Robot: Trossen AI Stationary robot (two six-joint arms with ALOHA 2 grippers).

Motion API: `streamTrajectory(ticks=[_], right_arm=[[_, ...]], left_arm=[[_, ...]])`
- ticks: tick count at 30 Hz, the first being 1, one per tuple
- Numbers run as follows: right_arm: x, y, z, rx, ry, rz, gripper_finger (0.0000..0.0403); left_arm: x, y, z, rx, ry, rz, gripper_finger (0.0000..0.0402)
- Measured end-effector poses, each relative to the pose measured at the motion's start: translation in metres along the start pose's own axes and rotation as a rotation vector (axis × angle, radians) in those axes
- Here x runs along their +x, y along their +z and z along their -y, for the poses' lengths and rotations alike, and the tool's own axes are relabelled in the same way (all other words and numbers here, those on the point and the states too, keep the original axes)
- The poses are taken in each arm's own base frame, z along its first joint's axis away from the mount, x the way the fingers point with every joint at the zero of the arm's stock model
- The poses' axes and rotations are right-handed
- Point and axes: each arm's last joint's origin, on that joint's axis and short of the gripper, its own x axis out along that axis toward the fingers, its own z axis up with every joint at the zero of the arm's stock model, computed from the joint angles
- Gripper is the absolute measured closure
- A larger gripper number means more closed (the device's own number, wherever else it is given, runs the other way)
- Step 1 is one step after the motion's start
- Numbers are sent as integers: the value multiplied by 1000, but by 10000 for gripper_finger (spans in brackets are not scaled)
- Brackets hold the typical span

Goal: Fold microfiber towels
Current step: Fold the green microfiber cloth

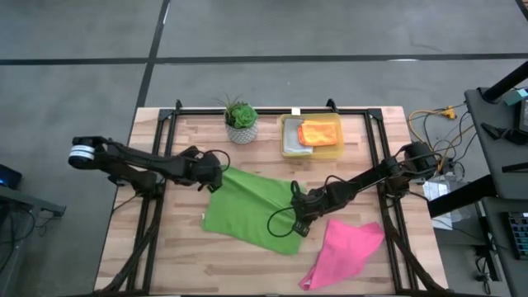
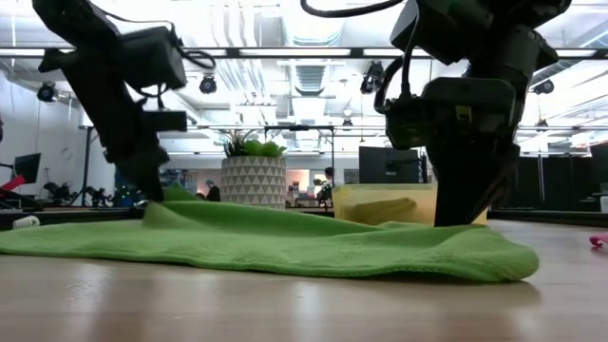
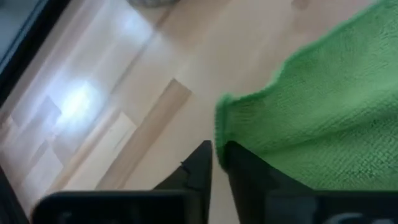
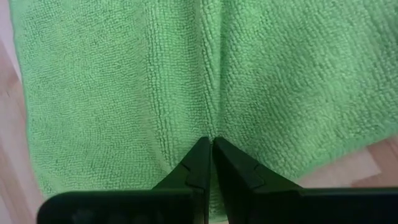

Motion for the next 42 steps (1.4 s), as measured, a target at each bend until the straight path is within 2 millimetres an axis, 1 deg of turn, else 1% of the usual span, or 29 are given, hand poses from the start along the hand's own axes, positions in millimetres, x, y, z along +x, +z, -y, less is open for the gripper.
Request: streamTrajectory(ticks=[4,8,10,13,17,20,22,24,25,28,29,32,35,38,40,42], right_arm=[[-12,0,0,-1,-3,17,380],[-28,7,-1,14,-16,119,380],[-30,12,3,50,-25,141,380],[-31,17,8,95,-34,156,380],[-29,24,20,170,-110,184,380],[-22,29,33,214,-178,174,380],[-15,31,42,240,-215,154,380],[-12,35,46,258,-222,154,380],[-12,36,48,264,-226,152,380],[-11,37,54,302,-251,134,381],[-12,36,56,311,-270,122,381],[-16,35,58,305,-285,110,381],[-22,34,57,275,-293,129,381],[-34,32,52,223,-308,179,381],[-46,33,47,185,-295,222,381],[-54,32,42,138,-270,248,381]], left_arm=[[-12,3,-7,-29,-33,50,306],[-22,3,-11,16,-170,47,254],[-24,2,-10,26,-239,30,239],[-26,1,-8,32,-337,-9,235],[-23,-2,-4,46,-393,-48,248],[-15,-8,0,64,-406,-88,272],[-5,-14,7,67,-454,-114,294],[6,-22,14,77,-509,-160,320],[10,-23,18,74,-536,-167,335],[19,-33,21,57,-509,-274,382],[20,-36,20,51,-499,-302,391],[15,-36,20,43,-506,-302,392],[4,-32,15,11,-538,-250,394],[-8,-29,6,-13,-557,-182,400],[-19,-24,0,-31,-576,-96,400],[-27,-23,-7,-14,-588,-38,400]])
